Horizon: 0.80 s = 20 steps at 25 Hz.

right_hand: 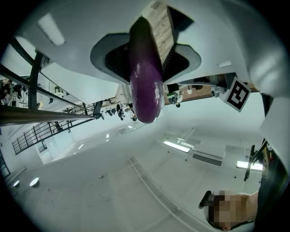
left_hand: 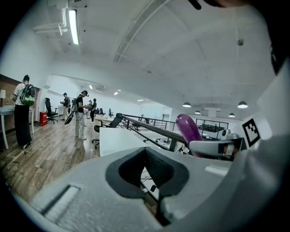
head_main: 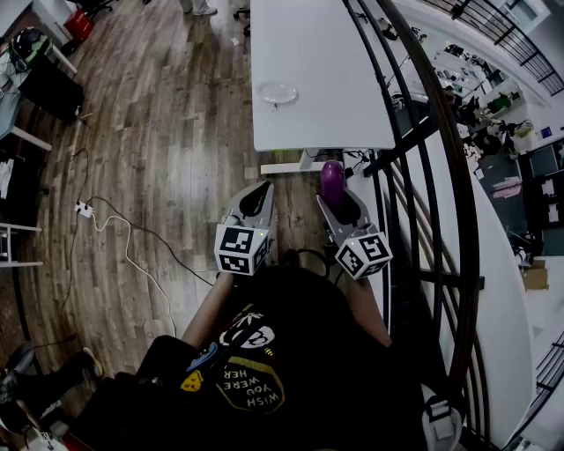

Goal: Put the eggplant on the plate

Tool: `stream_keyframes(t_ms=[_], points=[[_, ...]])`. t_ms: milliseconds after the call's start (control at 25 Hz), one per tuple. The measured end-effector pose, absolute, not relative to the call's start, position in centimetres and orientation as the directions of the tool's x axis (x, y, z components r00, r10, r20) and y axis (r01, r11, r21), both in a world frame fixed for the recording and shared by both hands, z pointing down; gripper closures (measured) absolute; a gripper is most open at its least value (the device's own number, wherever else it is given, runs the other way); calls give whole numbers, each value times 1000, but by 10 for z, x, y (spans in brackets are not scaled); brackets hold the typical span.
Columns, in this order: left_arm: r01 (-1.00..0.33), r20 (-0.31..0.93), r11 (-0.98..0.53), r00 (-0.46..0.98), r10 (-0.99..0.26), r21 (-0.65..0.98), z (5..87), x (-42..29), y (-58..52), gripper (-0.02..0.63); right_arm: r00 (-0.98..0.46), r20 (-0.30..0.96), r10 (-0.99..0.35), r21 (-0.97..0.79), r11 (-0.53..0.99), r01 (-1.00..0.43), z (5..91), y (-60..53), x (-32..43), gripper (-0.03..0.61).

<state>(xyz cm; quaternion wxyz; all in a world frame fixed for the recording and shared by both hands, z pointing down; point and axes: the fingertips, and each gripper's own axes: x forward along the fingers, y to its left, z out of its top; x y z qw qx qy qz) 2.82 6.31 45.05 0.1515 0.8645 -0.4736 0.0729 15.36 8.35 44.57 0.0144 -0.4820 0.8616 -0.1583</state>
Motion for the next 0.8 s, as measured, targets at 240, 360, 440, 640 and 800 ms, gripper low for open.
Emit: stream_keyframes(t_ms=[240, 360, 440, 640, 800], points=[[-827, 270, -530, 562, -782, 185, 464, 24, 66, 609, -530, 133, -837, -287, 479, -829, 454, 83, 150, 364], [-827, 270, -530, 562, -782, 185, 464, 19, 66, 609, -538, 127, -834, -303, 484, -821, 452, 83, 145, 364], [-829, 270, -528, 559, -784, 185, 463, 15, 65, 609, -546, 111, -830, -319, 491, -811, 450, 81, 141, 364], [-832, 266, -518, 555, -788, 199, 460, -1, 65, 609, -541, 103, -834, -326, 486, -811, 449, 77, 128, 362], [-836, 264, -516, 548, -794, 186, 463, -16, 66, 609, -549, 88, -831, -336, 495, -802, 449, 76, 118, 360]])
